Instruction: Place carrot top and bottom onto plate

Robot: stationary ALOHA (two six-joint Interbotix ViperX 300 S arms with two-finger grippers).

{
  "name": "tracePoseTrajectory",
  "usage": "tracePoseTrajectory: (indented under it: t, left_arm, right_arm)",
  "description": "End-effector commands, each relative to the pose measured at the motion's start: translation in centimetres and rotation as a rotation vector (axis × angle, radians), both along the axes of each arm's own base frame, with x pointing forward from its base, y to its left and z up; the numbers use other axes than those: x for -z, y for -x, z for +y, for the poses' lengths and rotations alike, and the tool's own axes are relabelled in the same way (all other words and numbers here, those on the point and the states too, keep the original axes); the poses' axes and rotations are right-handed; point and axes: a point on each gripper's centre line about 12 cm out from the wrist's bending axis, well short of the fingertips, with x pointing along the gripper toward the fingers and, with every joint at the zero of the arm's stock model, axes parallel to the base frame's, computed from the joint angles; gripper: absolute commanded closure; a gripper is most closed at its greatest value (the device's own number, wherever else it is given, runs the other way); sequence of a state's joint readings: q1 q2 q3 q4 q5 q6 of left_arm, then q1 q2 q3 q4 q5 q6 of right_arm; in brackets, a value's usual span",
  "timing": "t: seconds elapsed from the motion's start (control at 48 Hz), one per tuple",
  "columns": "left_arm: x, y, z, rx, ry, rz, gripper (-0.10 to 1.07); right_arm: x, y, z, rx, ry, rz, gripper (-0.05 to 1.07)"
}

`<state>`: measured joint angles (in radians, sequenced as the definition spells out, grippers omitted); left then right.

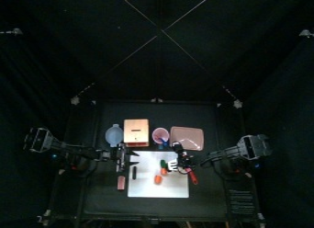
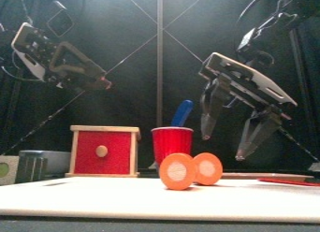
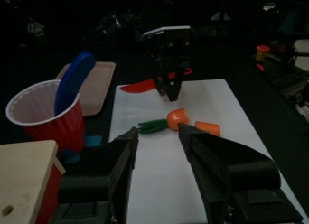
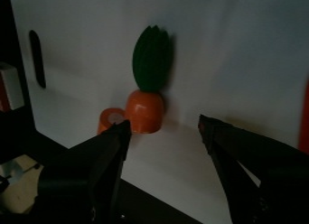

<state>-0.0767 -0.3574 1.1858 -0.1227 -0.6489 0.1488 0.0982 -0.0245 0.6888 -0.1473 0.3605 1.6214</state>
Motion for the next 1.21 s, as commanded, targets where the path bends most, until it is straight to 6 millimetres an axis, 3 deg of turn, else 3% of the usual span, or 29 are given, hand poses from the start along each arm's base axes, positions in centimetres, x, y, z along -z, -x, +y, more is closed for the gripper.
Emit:
tracePoseTrajectory:
  t: [0.0, 0.312, 0.688, 1.021, 1.188]
  left_arm:
    - [-0.7, 0.2, 0.1, -0.001, -0.017, -0.031, 0.18]
    - [-0.7, 1.2, 0.3, -0.001, -0.057, -0.041, 0.18]
    - [-0.6, 1.7, 0.4, 0.000, -0.059, -0.043, 0.18]
    - [-0.6, 2.1, 0.4, 0.000, -0.056, -0.047, 0.18]
    - [-0.6, 2.1, 0.4, 0.001, -0.057, -0.046, 0.18]
  right_arm:
    - [-1.3, -1.4, 0.0, 0.017, -0.021, -0.044, 0.10]
    - [0.6, -2.7, 0.1, 0.063, -0.063, 0.010, 0.10]
    - [1.4, -4.3, 0.3, 0.072, -0.065, 0.052, 0.11]
    - [1.6, -4.5, 0.3, 0.072, -0.058, 0.084, 0.11]
    - [1.6, -4.4, 0.4, 0.070, -0.055, 0.099, 0.19]
